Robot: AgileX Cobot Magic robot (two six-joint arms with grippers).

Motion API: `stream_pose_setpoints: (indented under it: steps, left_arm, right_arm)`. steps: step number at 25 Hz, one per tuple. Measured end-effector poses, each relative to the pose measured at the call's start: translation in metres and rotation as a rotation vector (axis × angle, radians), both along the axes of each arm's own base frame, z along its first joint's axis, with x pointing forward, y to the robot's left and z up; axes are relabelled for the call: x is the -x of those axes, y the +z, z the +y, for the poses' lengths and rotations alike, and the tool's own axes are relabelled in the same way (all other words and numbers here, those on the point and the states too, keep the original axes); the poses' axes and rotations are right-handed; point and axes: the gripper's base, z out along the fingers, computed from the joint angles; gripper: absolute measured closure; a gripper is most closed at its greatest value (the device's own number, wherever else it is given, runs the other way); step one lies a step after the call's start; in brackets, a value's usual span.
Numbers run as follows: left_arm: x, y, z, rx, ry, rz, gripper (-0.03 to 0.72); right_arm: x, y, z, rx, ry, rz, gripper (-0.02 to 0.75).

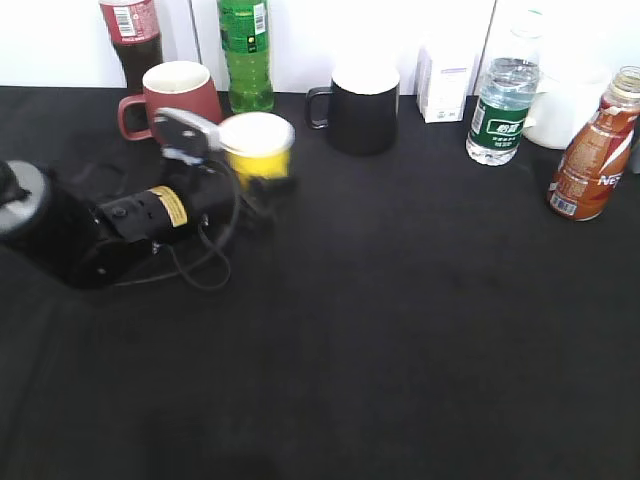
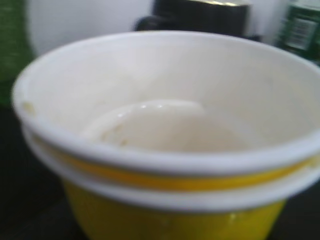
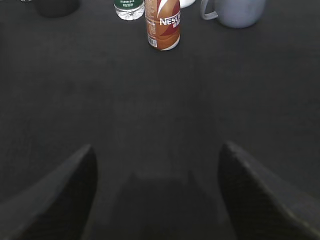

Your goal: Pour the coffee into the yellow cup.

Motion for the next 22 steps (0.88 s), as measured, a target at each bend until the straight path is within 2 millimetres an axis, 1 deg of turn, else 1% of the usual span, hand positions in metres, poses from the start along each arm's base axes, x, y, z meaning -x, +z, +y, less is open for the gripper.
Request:
stream_pose_setpoints:
  steps: [1,3,5,6,9,11,17,20,21,22]
  left_arm:
    - [0.005,0.009,-0.004,-0.025,-0.072,-0.008,0.249]
    - [0.011,0.036,-0.011,-0.018,-0.19,-0.04,0.249]
    - [0.013,0.049,-0.025,-0.003,-0.296,-0.038,0.249]
    - [0.019,0.051,-0.036,-0.006,-0.355,-0.044,0.249]
    - [0.047,0.052,-0.073,-0.002,-0.493,-0.05,0.249]
    - [0.058,0.052,-0.086,-0.003,-0.539,-0.051,0.249]
    - [0.06,0.052,-0.088,-0.003,-0.545,-0.049,0.253]
    - [0.06,0.052,-0.088,-0.002,-0.545,-0.048,0.253]
    - [0.06,0.052,-0.088,-0.002,-0.545,-0.048,0.253]
    - [0.06,0.052,-0.088,-0.002,-0.545,-0.048,0.253]
  right_arm:
    - [0.0,0.0,0.0,0.0,0.0,0.0,0.151]
    - [0.0,0.0,0.0,0.0,0.0,0.0,0.151]
    - [0.0,0.0,0.0,0.0,0.0,0.0,0.151]
    - [0.0,0.0,0.0,0.0,0.0,0.0,0.151]
    - [0.0,0.0,0.0,0.0,0.0,-0.001,0.151]
    - [0.0,0.0,0.0,0.0,0.0,-0.001,0.151]
    - [0.0,0.0,0.0,-0.002,0.001,-0.001,0.151]
    - [0.0,0.001,0.005,-0.054,0.037,0.0,0.151]
    - [-0.001,0.001,0.005,-0.057,0.036,0.007,0.151]
    - [-0.008,0.004,0.005,-0.057,0.032,0.027,0.151]
